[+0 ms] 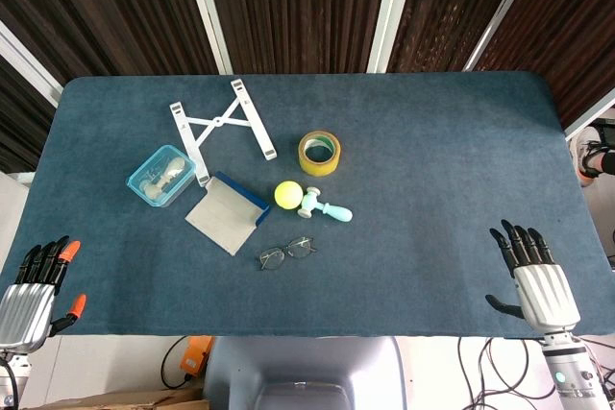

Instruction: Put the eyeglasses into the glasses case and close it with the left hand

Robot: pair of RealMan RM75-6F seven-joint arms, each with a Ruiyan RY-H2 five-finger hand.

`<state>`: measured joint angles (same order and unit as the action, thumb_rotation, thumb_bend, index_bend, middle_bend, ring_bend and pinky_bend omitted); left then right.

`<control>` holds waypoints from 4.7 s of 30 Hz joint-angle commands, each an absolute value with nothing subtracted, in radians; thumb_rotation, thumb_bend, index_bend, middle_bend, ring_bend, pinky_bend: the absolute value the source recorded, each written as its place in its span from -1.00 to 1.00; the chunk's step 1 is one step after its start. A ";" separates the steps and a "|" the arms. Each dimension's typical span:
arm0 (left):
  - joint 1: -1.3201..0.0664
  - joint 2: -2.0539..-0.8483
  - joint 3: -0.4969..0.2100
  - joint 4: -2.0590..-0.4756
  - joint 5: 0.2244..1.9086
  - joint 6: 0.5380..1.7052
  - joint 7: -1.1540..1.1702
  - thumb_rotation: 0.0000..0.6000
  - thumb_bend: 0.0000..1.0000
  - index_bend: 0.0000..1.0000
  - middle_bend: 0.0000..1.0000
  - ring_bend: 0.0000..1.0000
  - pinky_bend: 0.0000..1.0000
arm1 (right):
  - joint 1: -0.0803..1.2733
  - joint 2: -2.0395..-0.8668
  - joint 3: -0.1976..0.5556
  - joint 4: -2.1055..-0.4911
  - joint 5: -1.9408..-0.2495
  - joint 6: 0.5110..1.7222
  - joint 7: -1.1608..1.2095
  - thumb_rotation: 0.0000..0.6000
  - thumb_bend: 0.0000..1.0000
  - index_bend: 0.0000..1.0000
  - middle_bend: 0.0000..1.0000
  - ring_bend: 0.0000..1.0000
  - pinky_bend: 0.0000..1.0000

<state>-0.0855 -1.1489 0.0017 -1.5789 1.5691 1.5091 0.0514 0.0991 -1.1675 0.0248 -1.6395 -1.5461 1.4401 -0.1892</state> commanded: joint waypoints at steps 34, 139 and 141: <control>-0.377 -1.560 -0.141 -1.793 1.409 1.139 0.382 1.00 -0.32 -0.64 -1.00 -1.00 -0.97 | 0.113 -1.183 0.038 -1.622 -1.518 1.421 -0.202 1.00 -0.79 -1.00 -1.00 -1.00 -1.00; -0.756 -2.038 -0.251 -1.243 0.981 1.146 0.720 1.00 -0.23 -0.10 -0.98 -1.00 -0.83 | 0.039 -1.068 0.086 -1.655 -1.475 1.519 0.011 1.00 -0.79 -1.00 -1.00 -1.00 -1.00; -0.757 -2.041 -0.253 -1.237 0.984 1.144 0.717 1.00 -0.23 -0.04 -0.96 -1.00 -0.83 | 0.039 -1.067 0.084 -1.654 -1.477 1.518 0.012 1.00 -0.79 -1.00 -1.00 -1.00 -1.00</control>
<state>-0.7565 -2.0398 -0.2523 -1.2377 0.9829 1.1449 0.7176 0.0390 -1.0673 0.0841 -1.6544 -1.4774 1.5183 0.0120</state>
